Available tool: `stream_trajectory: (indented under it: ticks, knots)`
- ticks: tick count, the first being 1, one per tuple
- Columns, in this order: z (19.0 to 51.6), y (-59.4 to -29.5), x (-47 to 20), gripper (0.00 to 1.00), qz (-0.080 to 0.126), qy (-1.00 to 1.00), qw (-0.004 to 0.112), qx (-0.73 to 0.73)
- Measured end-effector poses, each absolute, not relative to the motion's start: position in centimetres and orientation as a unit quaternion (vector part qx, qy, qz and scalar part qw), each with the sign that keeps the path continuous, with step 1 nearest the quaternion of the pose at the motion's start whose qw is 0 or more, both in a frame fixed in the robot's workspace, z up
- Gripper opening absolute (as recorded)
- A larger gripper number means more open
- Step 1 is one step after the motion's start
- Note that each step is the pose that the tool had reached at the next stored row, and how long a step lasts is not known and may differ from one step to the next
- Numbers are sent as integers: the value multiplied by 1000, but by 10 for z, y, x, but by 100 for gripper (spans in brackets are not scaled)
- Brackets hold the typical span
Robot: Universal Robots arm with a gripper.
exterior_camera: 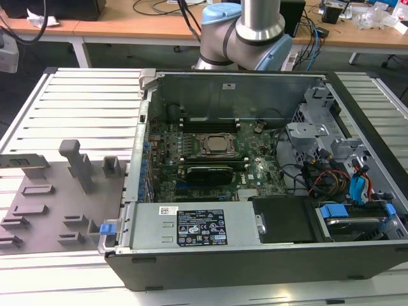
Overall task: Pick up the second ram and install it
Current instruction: 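Pick up the second ram and move it above second insertion slot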
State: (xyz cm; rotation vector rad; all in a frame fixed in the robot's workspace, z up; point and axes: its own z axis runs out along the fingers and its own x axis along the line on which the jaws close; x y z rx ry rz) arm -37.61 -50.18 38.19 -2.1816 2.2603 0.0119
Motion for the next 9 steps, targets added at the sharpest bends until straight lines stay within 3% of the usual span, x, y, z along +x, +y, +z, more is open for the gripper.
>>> stream_trajectory:
  ticks: [9]
  knots:
    - [399, -495, -375, 13, 4, 720, 0, -694]
